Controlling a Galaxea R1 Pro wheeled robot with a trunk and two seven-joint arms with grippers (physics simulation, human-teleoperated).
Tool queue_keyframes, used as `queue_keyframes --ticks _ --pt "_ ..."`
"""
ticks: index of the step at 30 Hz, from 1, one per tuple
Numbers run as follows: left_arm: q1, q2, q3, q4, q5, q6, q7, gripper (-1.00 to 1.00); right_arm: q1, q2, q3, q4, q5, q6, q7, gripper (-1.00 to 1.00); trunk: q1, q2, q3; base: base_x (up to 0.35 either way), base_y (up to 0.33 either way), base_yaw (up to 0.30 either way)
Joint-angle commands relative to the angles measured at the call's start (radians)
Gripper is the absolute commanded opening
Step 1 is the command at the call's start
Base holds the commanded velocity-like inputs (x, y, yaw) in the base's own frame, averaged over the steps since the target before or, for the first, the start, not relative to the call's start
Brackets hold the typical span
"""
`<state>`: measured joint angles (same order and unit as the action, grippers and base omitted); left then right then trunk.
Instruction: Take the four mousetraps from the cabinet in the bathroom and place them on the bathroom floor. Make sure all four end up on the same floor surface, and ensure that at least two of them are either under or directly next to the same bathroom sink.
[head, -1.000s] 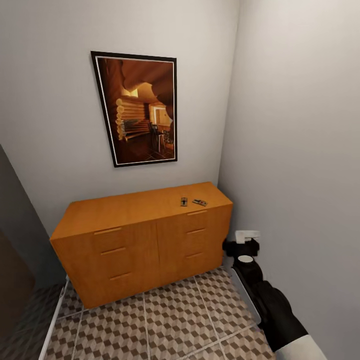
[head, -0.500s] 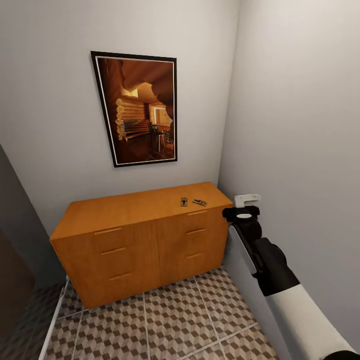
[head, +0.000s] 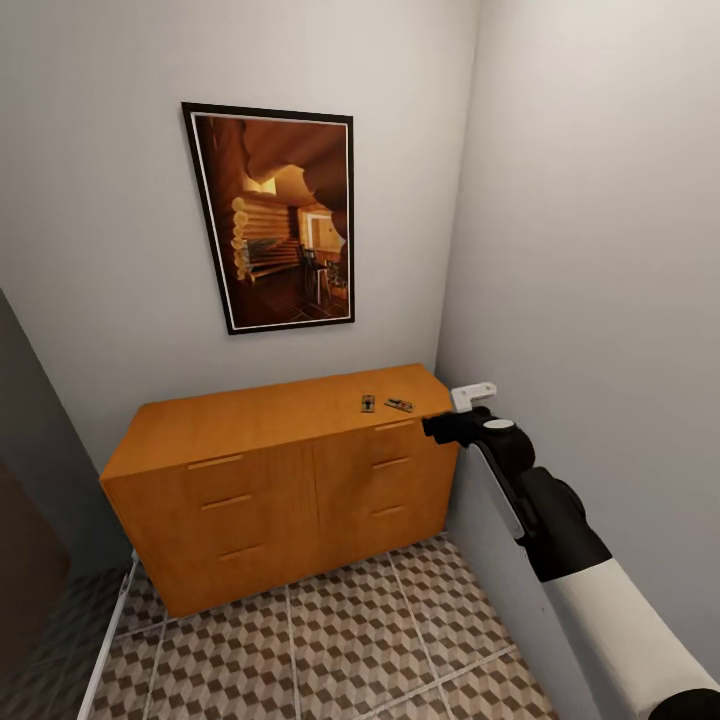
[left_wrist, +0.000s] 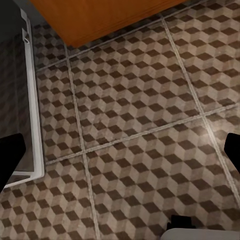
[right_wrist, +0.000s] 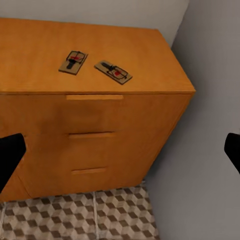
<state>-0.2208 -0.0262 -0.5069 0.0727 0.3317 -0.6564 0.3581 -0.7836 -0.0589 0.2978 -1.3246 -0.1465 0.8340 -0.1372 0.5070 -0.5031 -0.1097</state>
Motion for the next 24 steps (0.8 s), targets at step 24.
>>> queue_keyframes --ticks 24 --pt "-0.002 -0.005 -0.009 0.004 0.004 0.022 0.004 1.0 0.001 -0.117 0.007 0.022 -0.002 0.002 0.242 1.0 0.0 -0.002 -0.002 0.0 0.0 0.0"
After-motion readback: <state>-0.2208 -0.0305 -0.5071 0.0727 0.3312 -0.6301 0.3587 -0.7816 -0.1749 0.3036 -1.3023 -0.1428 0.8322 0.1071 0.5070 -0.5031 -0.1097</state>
